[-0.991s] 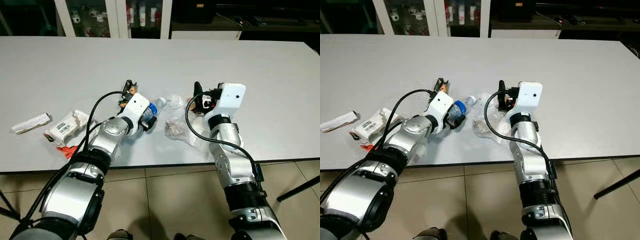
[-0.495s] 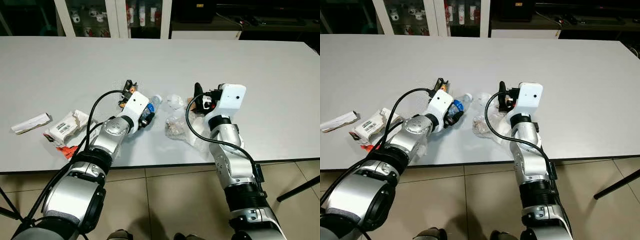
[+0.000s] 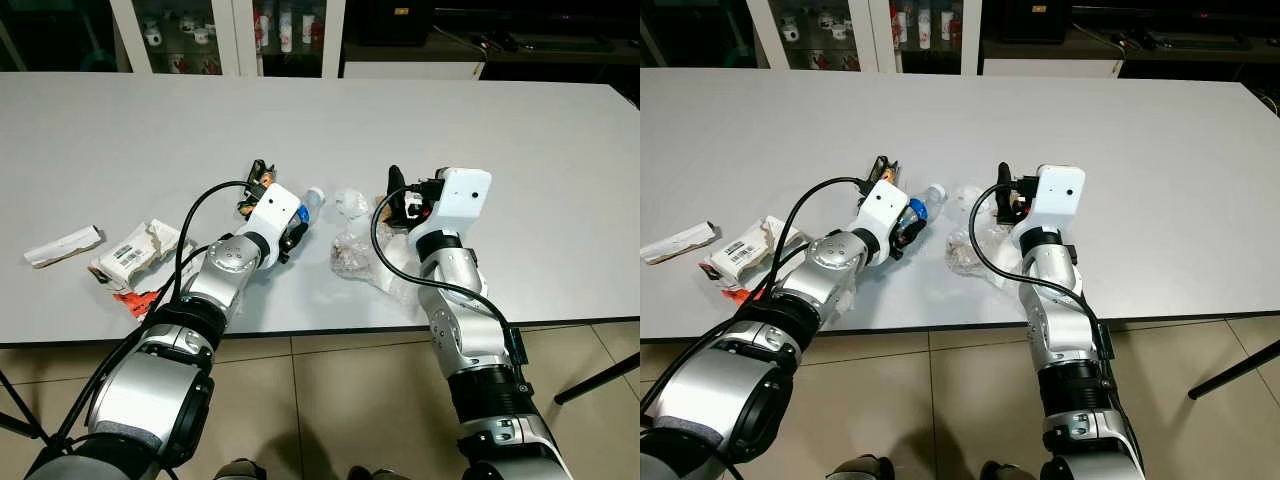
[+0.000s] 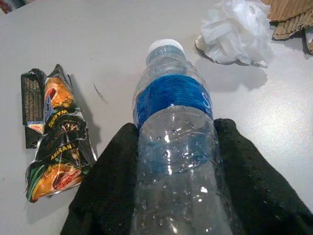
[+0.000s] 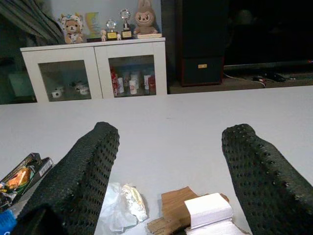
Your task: Picking trash to rubbish bin
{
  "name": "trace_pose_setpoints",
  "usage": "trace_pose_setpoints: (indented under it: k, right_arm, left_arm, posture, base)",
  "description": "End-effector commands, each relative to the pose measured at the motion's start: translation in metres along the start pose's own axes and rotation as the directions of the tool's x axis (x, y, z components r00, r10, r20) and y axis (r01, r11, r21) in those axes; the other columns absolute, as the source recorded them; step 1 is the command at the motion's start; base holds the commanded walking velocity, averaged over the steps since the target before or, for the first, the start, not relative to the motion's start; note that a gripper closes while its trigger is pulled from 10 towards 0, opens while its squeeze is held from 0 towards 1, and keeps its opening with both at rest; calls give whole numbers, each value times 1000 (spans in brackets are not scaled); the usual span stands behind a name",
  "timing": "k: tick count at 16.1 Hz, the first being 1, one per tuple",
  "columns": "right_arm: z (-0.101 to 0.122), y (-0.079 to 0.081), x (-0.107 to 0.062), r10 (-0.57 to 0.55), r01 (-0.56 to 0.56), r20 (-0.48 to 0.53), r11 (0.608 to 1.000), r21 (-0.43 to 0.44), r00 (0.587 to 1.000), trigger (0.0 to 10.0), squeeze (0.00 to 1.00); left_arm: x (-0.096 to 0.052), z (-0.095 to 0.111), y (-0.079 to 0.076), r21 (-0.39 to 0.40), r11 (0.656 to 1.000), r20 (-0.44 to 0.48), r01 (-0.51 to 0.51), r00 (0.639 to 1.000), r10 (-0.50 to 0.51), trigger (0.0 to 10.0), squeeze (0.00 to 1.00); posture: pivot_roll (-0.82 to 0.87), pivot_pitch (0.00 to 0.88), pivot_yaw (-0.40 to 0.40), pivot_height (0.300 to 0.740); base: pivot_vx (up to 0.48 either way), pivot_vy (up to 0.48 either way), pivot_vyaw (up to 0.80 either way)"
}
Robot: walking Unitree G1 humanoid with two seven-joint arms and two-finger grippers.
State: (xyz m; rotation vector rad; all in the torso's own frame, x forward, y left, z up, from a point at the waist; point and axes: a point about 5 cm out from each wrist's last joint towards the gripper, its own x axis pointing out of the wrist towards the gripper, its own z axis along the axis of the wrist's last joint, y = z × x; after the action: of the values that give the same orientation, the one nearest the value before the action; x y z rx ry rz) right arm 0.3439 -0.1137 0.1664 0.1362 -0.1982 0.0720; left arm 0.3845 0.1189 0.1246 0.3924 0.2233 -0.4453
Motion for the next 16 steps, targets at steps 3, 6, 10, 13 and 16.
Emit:
trace_pose_setpoints:
  k: [3, 6, 10, 13, 16]
  right_arm:
    - [0, -3, -1, -13, 13, -4, 1000, 5, 1000, 10000, 0]
    - [0, -4, -2, -14, 14, -7, 1000, 4, 1000, 10000, 0]
    - [0, -2, -1, -7, 7, -8, 1000, 4, 1000, 10000, 0]
    - [1, -2, 0, -2, 2, -7, 1000, 2, 1000, 10000, 0]
    - [-1, -1, 0, 12, -12, -31, 1000, 18, 999, 10000, 0]
  left_arm:
    - [0, 18, 11, -33, 996, 90, -87, 992, 90, 10000, 0]
    - [-6, 37, 25, -90, 981, 208, -170, 961, 185, 10000, 0]
    - [-19, 57, 32, -185, 952, 378, -244, 877, 298, 10000, 0]
    - [-27, 48, 32, -230, 927, 403, -298, 837, 369, 10000, 0]
    - [-37, 41, 27, -281, 907, 425, -313, 807, 410, 10000, 0]
  posture:
    - [-2, 78, -34, 740]
    - [0, 78, -36, 740]
    - [4, 77, -38, 740]
    - [-3, 75, -38, 740]
    - [2, 72, -43, 740]
  base:
    - [0, 0, 0]
    - [0, 0, 0]
    - [0, 0, 0]
    - [0, 0, 0]
    - [0, 0, 0]
